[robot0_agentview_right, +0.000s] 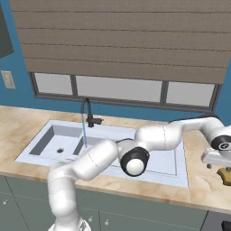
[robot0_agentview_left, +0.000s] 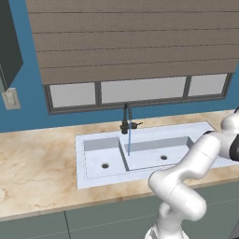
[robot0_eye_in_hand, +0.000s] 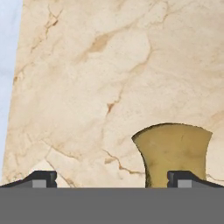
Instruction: Soak the sponge with water for a few seconds and then drop it inside the sink.
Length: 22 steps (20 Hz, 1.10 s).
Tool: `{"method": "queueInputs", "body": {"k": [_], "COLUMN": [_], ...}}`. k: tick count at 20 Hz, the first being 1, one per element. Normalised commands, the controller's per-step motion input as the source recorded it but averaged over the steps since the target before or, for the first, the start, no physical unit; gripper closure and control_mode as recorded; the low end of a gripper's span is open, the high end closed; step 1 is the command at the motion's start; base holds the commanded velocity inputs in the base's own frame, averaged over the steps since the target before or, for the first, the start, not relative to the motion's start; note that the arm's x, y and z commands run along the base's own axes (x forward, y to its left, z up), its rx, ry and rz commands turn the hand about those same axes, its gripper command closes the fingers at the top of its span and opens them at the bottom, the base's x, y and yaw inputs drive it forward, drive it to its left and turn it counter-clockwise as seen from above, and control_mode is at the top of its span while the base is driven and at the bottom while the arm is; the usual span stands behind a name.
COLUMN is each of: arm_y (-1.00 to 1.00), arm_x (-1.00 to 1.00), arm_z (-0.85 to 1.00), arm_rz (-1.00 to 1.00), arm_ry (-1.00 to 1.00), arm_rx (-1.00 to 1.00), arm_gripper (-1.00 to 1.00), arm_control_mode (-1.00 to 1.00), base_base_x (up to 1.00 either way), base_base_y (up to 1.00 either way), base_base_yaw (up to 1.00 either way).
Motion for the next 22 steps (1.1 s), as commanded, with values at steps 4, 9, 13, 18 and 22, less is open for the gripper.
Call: {"method": "queueInputs", "body": {"k": [4, 9, 13, 18, 22], "arm_y": [-0.21, -0.19, -0.15, -0.13, -0.16], "arm_x": [0.06, 0.04, 0.12, 0.13, 0.16], "arm_z": [-0.17, 0.00, 0.00, 0.00, 0.00], "arm_rz": [0.00, 0.00, 0.00, 0.00, 0.00], "arm_ry": [-0.05, -0.01, 0.00, 0.00, 0.00], "arm_rx": [0.00, 0.01, 0.00, 0.01, 0.02], "arm_gripper": [-1.00, -1.00, -1.00, -1.00, -1.00], "arm_control_mode": [-1.00, -1.00, -1.00, -1.00, -1.00], "base_base_x": [0.00, 0.00, 0.00, 0.00, 0.00], "base_base_y": [0.00, 0.00, 0.00, 0.00, 0.00], "base_base_yaw": [0.00, 0.00, 0.00, 0.00, 0.00]}}
